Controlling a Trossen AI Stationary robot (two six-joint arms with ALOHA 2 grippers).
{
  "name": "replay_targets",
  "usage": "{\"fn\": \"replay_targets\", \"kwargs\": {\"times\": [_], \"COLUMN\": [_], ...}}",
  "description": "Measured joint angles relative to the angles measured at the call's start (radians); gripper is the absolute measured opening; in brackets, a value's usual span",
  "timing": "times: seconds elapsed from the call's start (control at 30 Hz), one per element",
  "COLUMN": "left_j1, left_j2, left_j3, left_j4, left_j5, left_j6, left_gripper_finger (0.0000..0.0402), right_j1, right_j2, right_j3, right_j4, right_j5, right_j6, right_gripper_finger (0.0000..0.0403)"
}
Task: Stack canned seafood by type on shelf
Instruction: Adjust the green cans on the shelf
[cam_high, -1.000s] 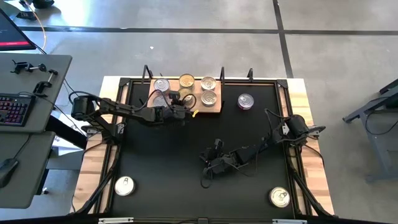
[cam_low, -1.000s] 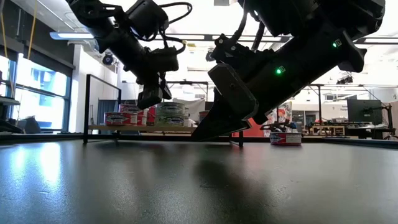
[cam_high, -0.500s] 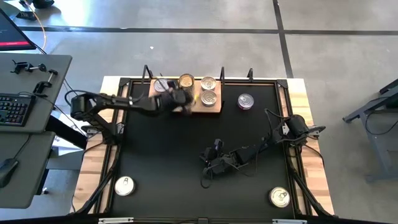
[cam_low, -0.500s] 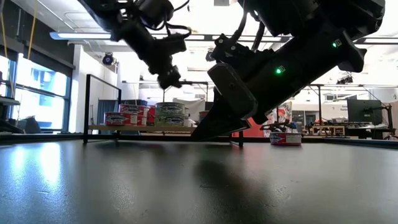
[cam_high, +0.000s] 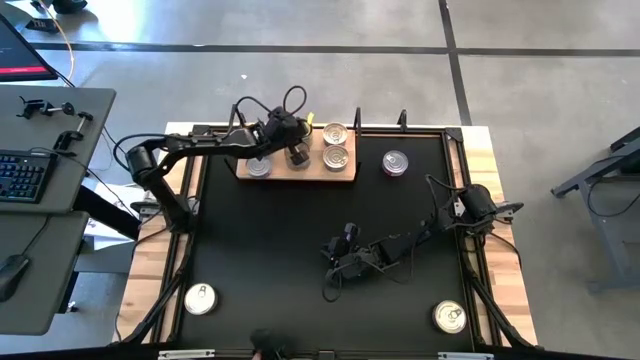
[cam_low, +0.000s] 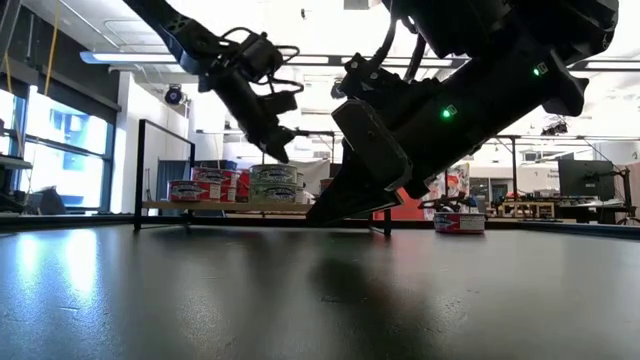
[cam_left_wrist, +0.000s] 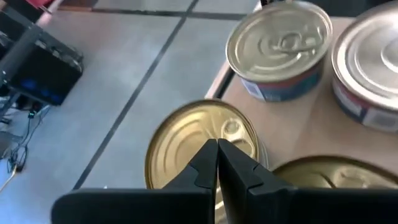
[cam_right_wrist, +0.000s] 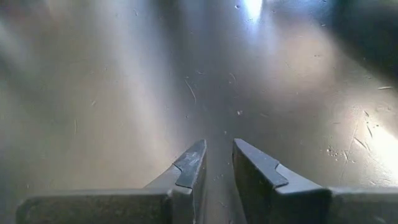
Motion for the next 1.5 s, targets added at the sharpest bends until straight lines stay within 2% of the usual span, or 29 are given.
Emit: {"fn": "replay_targets", "kwargs": {"times": [0.17, 0.33, 0.67, 0.9, 1.2, 1.33, 1.5], "left_j1": [-0.010, -0.011, -0.034, -0.040, 0.067, 0.098, 0.101], "left_j2": [-0.005, -0.009, -0.060, -0.092, 0.009, 0.038, 0.016], "left_j3": [0.000, 0.002, -0.001, -0.002, -0.001, -0.001, 0.004], "left_j4": [-0.085, -0.150, -0.220, -0.158, 0.038, -0.001, -0.110], "left_j5": [0.011, 0.069, 0.079, 0.085, 0.136, 0.165, 0.208], "left_j6": [0.000, -0.032, -0.069, -0.067, -0.078, -0.102, -0.114], "left_gripper_finger": [0.0001, 0.0000, 0.0000, 0.0000, 0.0000, 0.0000, 0.0000], "right_j1": [0.000, 0.000, 0.000, 0.000, 0.000, 0.000, -0.001], "right_j2": [0.000, 0.000, 0.000, 0.000, 0.000, 0.000, 0.000], "right_j3": [0.000, 0.000, 0.000, 0.000, 0.000, 0.000, 0.000], "right_j4": [0.000, 0.000, 0.000, 0.000, 0.001, 0.001, 0.000], "right_j5": [0.000, 0.000, 0.000, 0.000, 0.000, 0.000, 0.000], "right_j6": [-0.005, -0.004, -0.004, -0.002, 0.001, 0.001, 0.001], "right_gripper_finger": [0.0070, 0.0070, 0.0070, 0.0070, 0.0070, 0.0070, 0.0070]}}
